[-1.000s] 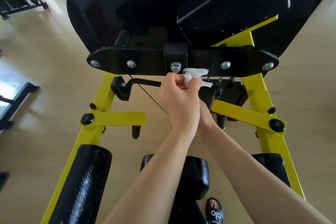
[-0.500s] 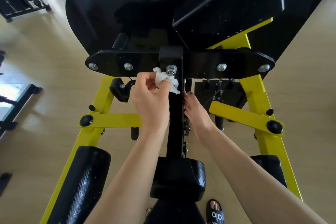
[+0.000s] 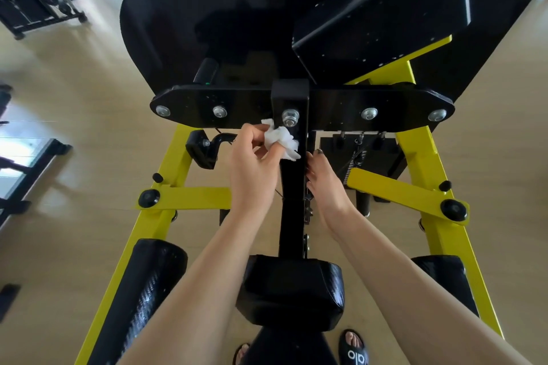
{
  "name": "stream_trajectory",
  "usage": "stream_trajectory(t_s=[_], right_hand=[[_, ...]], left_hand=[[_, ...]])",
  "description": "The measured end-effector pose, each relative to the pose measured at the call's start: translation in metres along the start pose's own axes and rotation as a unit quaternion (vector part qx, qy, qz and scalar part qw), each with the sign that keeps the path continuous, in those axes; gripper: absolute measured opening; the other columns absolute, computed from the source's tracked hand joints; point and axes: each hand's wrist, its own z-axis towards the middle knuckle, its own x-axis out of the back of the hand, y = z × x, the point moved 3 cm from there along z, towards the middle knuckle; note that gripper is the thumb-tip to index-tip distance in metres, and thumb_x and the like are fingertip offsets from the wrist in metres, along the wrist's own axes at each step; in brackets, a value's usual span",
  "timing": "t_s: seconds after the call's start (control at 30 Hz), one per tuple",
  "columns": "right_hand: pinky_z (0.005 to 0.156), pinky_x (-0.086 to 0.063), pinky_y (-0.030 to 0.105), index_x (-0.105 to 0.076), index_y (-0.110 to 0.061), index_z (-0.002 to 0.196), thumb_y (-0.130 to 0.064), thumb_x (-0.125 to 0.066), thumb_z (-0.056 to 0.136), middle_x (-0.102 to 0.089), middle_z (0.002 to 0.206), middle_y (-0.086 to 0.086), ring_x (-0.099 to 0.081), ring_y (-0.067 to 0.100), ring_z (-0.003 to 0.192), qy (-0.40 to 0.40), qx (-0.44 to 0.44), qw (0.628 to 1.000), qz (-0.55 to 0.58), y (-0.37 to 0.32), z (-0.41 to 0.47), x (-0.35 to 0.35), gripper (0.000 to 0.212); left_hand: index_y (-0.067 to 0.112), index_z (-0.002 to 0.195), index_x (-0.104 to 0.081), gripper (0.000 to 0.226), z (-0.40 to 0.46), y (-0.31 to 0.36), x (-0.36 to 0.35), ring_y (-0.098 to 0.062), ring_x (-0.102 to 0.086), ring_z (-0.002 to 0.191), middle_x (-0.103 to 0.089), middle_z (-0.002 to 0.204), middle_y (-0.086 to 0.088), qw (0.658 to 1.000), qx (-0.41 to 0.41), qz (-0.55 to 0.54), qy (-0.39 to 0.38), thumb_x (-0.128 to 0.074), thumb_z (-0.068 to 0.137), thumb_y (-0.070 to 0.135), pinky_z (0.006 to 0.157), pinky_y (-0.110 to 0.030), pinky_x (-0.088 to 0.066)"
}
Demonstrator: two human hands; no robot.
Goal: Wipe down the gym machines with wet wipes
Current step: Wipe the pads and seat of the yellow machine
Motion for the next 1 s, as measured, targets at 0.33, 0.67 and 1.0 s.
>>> stream_trajectory(t_s=[0.33,0.67,1.0], right_hand=[[0.111,-0.029,0.032,-0.041,-0.024,0.156,-0.059,-0.023,0.106,-0.052,0.149,-0.004,-0.046,0.013,0.133,0.019,-0.011,0.999,-0.027,-0.001,0.001,-0.006,0.063],[0.106,-0.028,0.029,-0.043,-0.022,0.154,-0.053,-0.020,0.109,-0.051,0.128,-0.011,-0.045,0.008,0.121,0.011,-0.002,1.000,-0.023,-0.006,-0.002,-0.003,0.060],[0.081,-0.043,0.023,-0.067,-0.020,0.116,-0.048,-0.032,0.107,-0.069,0.111,0.004,-0.064,0.014,0.103,0.124,0.050,0.991,-0.028,-0.035,-0.030,-0.003,0.046]], left_hand=[[0.012,0.084,-0.053,0.023,0.019,0.013,0.014,-0.003,-0.058,0.068,-0.069,0.086,0.007,0.997,-0.068,0.019,-0.026,-0.072,0.092,0.022,0.060,-0.019,-0.045],[0.011,0.086,-0.057,0.020,0.015,0.019,0.014,-0.002,-0.048,0.061,-0.059,0.072,0.004,0.998,-0.044,-0.006,-0.033,-0.070,0.095,0.025,0.057,-0.015,-0.037],[0.005,0.094,-0.062,0.010,0.028,-0.015,0.024,-0.012,-0.062,0.087,-0.068,0.105,0.002,0.967,-0.182,0.158,-0.088,-0.064,0.093,0.014,0.073,-0.037,-0.051]])
